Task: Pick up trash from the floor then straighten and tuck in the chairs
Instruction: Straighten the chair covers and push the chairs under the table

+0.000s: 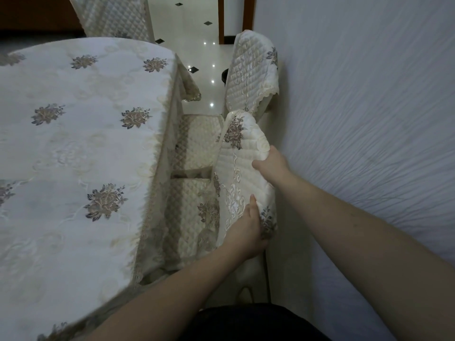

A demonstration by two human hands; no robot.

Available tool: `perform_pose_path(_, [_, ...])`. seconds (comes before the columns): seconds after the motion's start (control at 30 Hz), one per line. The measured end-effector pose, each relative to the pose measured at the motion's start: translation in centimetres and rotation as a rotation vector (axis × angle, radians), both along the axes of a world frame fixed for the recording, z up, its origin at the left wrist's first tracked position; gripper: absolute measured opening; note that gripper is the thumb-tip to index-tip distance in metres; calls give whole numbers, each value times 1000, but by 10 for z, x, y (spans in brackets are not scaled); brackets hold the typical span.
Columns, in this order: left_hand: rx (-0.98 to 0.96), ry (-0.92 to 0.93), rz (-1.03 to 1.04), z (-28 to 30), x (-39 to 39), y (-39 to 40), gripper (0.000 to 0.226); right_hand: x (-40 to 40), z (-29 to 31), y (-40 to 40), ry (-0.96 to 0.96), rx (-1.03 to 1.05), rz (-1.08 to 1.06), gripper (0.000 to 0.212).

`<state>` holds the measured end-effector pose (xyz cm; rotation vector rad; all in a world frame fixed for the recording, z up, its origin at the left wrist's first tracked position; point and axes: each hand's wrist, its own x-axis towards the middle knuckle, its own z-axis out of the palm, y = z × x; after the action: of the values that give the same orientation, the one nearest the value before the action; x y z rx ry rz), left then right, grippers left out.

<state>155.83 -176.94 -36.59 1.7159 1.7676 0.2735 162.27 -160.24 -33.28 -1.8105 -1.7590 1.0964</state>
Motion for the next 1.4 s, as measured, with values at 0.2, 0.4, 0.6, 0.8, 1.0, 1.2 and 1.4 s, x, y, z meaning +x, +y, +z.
perform_pose_path(0.2, [36, -18, 9, -9, 1, 1, 115, 0, -3, 2, -8, 9, 30, 50])
perform_pose_path(0.4, [39, -57, 10, -14, -1, 1, 118, -5, -6, -7, -174, 125, 29, 74])
perform_pose_path(0.6, [-1, 57, -164, -13, -33, -6, 118, -13, -1, -19, -558, 267, 230, 86])
perform_pose_path(0.8, [63, 295, -236, 3, -90, -48, 83, -33, 2, -56, -661, 341, 385, 76])
perform_pose_path(1.0, [176, 531, 44, 46, -155, -115, 67, -70, 14, -91, -581, 463, 641, 66])
perform_pose_path(1.2, [163, 661, 465, 70, -225, -208, 62, -109, 21, -142, -500, 518, 822, 63])
perform_pose_path(1.4, [119, 640, 693, 72, -254, -295, 65, -152, 34, -219, -429, 533, 992, 63])
